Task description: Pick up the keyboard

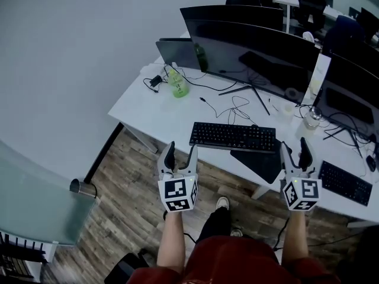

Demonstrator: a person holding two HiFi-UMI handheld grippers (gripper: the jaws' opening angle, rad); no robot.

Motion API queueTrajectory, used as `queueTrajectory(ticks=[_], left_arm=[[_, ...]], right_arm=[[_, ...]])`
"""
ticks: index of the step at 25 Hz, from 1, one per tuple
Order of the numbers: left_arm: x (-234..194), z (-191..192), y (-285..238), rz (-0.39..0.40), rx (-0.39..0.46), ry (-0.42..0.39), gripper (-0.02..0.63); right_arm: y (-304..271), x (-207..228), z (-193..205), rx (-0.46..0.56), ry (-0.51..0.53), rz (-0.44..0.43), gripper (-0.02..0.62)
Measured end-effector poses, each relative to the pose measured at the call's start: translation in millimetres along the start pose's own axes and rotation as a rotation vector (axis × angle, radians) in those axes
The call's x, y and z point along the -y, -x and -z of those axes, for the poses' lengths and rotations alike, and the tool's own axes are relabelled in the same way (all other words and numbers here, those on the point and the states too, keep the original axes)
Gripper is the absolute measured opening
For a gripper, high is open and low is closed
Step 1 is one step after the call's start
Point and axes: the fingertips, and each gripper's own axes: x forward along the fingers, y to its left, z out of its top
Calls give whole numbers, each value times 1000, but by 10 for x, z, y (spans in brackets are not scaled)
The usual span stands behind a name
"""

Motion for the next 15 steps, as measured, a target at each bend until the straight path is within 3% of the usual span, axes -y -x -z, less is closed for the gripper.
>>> queueTrajectory(ticks=[10,15], left_arm=[[-441,300,-1069,49,-63,47,258],[-538,631,-1543,97,-152,64,258]], right_arm=[[-934,-19,355,-109,33,28,276],[-1359,-54,752,-248,53,7,286]])
